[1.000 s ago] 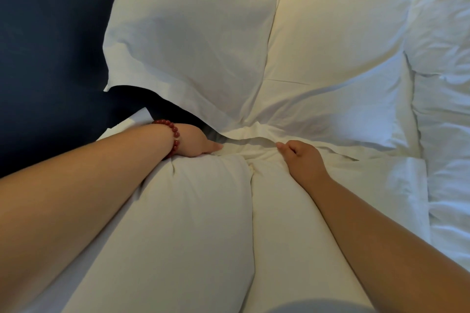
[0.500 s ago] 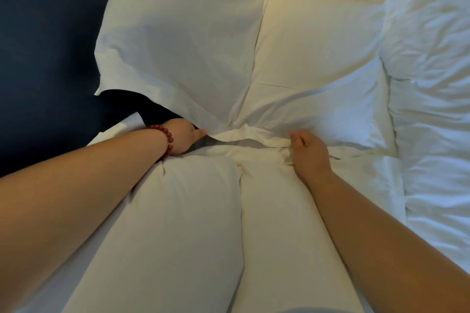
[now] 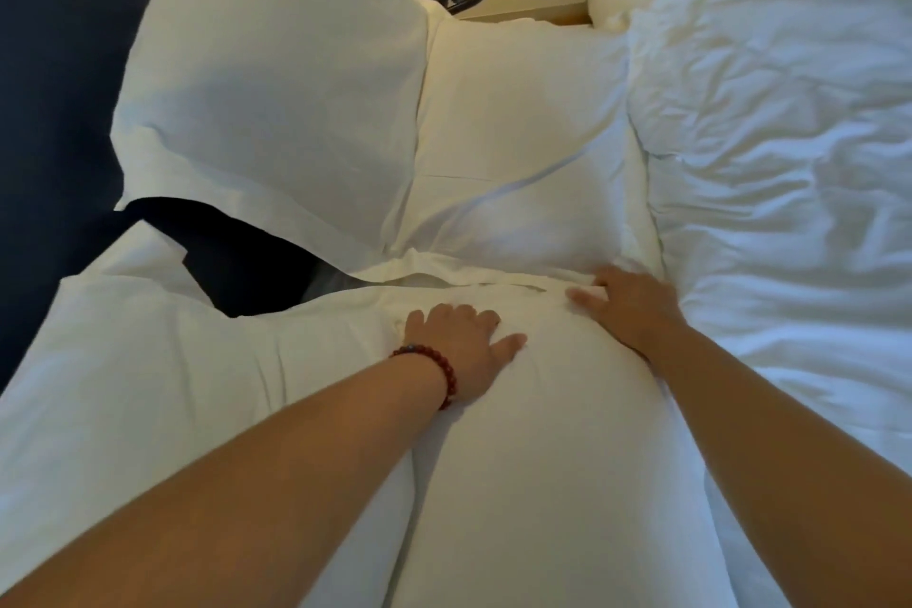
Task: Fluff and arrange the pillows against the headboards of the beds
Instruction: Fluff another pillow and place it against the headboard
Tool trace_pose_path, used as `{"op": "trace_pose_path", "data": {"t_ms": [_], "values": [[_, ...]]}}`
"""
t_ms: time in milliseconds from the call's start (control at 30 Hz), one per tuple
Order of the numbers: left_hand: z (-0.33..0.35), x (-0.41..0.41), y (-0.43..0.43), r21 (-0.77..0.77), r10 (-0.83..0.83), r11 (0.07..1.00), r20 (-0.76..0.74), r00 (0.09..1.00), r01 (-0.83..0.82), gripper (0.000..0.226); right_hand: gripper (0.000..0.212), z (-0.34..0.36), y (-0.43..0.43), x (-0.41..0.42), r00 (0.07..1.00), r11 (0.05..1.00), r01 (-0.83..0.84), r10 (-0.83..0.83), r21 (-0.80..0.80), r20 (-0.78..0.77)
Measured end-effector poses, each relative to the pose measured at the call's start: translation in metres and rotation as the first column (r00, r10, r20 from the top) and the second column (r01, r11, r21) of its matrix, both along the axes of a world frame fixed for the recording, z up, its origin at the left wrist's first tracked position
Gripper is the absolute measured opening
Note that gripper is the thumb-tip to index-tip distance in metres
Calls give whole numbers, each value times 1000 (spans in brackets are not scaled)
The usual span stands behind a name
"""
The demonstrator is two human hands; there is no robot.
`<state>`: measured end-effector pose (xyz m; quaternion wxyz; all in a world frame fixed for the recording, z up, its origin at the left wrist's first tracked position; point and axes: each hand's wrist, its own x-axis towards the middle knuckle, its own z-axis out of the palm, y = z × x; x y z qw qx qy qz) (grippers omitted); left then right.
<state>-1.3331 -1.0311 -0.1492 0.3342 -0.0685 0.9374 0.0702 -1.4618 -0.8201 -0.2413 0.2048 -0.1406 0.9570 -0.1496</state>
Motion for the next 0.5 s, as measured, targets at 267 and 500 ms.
{"op": "trace_pose_path", "data": {"t_ms": [267, 500], "values": [[11, 18, 24, -16, 51, 998, -149, 987, -54, 68, 47, 12, 50, 15, 874, 809, 468, -482, -356, 55], [17, 80, 90, 7, -27, 999, -361, 932, 32, 74, 48, 2, 93, 66, 655, 577, 753, -706, -317, 270]]}}
